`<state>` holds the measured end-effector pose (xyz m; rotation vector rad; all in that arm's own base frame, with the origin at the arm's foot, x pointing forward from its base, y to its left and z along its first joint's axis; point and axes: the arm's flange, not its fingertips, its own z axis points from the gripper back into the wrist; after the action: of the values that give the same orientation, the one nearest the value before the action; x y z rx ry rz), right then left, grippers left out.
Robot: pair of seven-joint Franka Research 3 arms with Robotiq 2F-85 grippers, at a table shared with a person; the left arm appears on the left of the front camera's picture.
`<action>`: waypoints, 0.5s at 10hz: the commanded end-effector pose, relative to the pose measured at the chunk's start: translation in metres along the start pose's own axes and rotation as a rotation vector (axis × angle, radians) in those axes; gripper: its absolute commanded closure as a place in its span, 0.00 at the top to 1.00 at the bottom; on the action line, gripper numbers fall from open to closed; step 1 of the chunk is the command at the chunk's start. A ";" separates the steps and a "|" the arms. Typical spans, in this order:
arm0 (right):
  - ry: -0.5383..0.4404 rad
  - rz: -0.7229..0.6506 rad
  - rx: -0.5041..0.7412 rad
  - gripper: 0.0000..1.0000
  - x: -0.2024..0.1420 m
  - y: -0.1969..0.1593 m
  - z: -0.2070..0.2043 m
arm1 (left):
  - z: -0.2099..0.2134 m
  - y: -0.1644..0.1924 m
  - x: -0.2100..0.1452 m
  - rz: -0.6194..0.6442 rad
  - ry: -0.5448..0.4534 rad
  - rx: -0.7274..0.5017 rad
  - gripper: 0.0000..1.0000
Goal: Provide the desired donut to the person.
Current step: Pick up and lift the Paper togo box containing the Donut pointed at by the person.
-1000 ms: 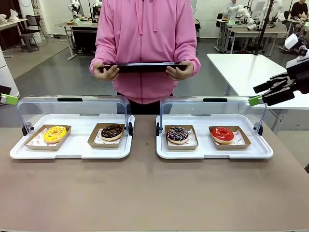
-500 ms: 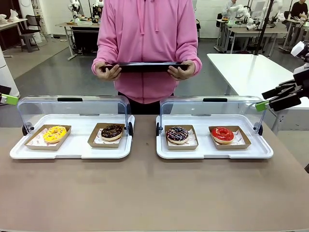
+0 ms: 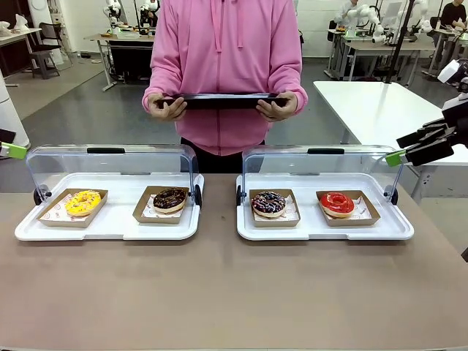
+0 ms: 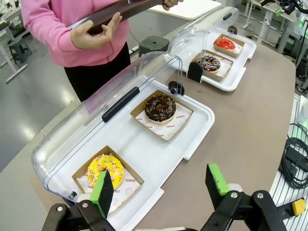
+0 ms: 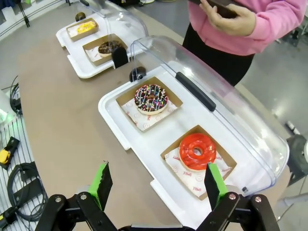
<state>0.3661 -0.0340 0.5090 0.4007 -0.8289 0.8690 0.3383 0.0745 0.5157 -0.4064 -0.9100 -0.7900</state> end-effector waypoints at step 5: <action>0.000 -0.011 -0.010 1.00 0.001 -0.001 0.000 | -0.001 0.000 0.000 -0.003 0.003 -0.002 1.00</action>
<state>0.3671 -0.0347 0.5113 0.3892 -0.8333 0.8370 0.3398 0.0705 0.5139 -0.3973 -0.8989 -0.8049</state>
